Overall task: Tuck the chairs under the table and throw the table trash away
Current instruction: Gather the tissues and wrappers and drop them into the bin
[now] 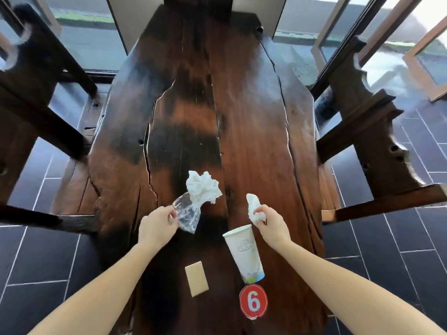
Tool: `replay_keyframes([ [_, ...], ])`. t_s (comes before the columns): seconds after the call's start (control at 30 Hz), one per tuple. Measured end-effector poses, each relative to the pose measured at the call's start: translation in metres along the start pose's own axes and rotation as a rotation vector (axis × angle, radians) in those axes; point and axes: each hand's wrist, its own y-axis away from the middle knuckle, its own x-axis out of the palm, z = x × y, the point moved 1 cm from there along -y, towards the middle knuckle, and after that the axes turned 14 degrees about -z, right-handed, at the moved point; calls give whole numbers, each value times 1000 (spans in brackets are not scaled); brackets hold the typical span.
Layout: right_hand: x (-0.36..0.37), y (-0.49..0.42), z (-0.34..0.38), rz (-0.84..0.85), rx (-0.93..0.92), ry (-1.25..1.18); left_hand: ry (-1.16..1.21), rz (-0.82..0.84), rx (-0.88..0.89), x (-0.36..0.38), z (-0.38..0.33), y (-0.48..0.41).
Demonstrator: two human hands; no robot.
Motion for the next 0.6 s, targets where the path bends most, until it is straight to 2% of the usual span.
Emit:
replay_keyframes([
  [0.07, -6, 6, 0, -2, 77, -80, 308, -51, -192, -12, -16, -1],
  [0.2, -10, 19, -13, 49, 252, -220, 639, -4, -236, -19, -66, 10],
  [0.27, -11, 29, -23, 58, 331, -289, 678, 50, -224, -15, -90, 21],
  [0.47, -28, 56, -40, 102, 406, -471, 670, 188, -208, 5, -147, 67],
  [0.6, -60, 64, -63, -42, 486, -668, 644, 276, -153, 25, -201, 87],
])
